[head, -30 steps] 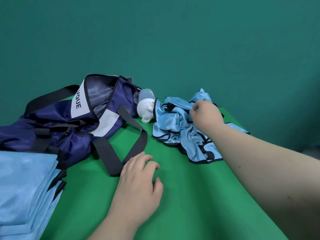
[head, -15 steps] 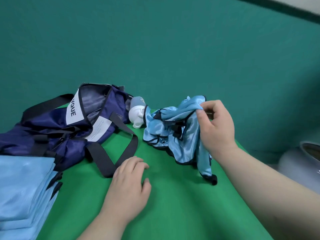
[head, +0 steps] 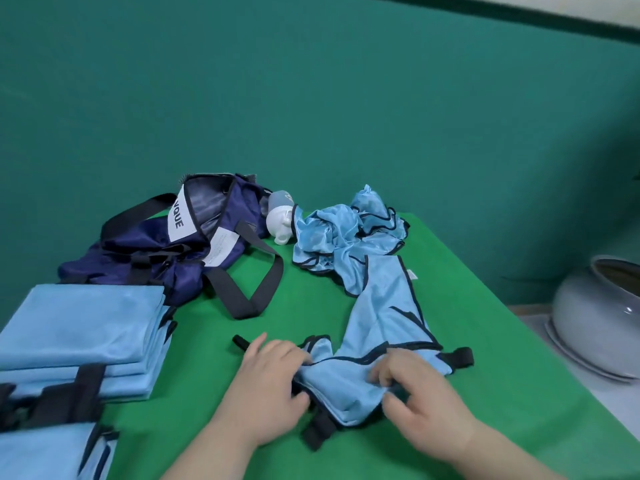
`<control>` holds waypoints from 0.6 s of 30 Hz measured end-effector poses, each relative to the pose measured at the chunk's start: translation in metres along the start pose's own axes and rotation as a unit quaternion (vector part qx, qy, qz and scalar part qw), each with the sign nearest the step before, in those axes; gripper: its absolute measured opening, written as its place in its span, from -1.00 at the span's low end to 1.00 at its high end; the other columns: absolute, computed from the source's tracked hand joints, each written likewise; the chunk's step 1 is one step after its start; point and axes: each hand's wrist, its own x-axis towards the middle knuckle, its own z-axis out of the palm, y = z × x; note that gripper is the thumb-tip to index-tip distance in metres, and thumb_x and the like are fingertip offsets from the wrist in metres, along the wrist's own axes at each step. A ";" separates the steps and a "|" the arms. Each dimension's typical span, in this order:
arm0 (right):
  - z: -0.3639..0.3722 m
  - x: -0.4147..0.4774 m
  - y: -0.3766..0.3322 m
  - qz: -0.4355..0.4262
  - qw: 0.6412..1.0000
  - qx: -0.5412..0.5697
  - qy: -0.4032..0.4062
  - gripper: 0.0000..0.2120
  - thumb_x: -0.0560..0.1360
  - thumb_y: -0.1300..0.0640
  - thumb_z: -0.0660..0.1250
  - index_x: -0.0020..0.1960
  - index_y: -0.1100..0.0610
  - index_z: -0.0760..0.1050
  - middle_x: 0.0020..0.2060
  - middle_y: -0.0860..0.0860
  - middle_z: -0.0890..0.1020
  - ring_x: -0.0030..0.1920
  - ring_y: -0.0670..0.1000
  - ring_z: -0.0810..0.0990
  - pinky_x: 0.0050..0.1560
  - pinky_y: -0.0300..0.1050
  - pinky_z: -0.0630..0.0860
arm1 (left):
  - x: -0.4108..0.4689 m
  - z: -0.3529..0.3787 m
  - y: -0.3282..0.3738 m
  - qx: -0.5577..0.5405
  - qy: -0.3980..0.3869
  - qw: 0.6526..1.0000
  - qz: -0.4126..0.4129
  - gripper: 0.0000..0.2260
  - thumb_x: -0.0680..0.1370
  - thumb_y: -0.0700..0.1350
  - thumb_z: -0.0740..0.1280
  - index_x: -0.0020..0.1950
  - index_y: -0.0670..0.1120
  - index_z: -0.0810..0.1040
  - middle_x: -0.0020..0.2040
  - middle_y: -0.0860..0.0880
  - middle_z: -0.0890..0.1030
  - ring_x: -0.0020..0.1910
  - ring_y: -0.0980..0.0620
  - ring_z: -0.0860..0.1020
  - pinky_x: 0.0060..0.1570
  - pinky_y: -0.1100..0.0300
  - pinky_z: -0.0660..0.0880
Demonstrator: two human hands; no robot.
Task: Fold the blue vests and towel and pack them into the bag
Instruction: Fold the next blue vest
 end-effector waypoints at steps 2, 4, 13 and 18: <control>0.003 -0.014 -0.004 0.005 1.000 0.002 0.006 -0.72 0.34 0.15 0.23 -0.17 -0.18 0.21 -0.16 -0.16 0.55 -0.05 -0.01 0.54 0.28 -0.12 0.41 | -0.018 -0.006 0.004 0.002 0.000 1.000 -0.012 -0.59 0.34 0.13 0.13 0.13 0.15 0.53 0.02 0.26 0.47 0.15 0.18 0.44 0.50 0.06 0.05; 0.008 -0.027 -0.008 0.015 1.000 -0.008 0.004 -0.79 0.34 0.15 0.22 -0.18 -0.11 0.23 -0.18 -0.15 0.55 -0.07 -0.01 0.56 0.46 -0.20 0.20 | -0.036 -0.012 0.008 0.006 0.007 1.000 -0.013 -0.65 0.35 0.11 0.16 0.09 0.15 0.53 -0.02 0.26 0.47 0.09 0.17 0.44 0.41 0.08 0.15; 0.017 -0.056 -0.038 0.024 0.998 -0.060 -0.027 -0.91 0.39 0.10 0.12 -0.15 -0.06 0.35 -0.18 -0.17 0.47 -0.04 -0.10 0.49 0.51 -0.07 0.04 | -0.084 -0.032 0.025 -0.023 0.028 0.998 -0.046 -0.67 0.54 0.13 0.03 0.16 0.14 0.49 0.04 0.26 0.49 0.10 0.19 0.43 0.22 0.13 0.22; 0.017 -0.054 -0.035 0.040 0.998 -0.041 0.018 -0.84 0.54 0.03 0.08 -0.09 -0.05 0.43 -0.17 -0.19 0.49 -0.05 -0.14 0.48 0.46 0.04 0.21 | -0.080 -0.030 0.031 0.013 0.021 0.997 -0.076 -0.56 0.57 0.24 -0.07 0.20 0.15 0.51 0.06 0.26 0.52 0.13 0.18 0.45 0.24 0.14 0.21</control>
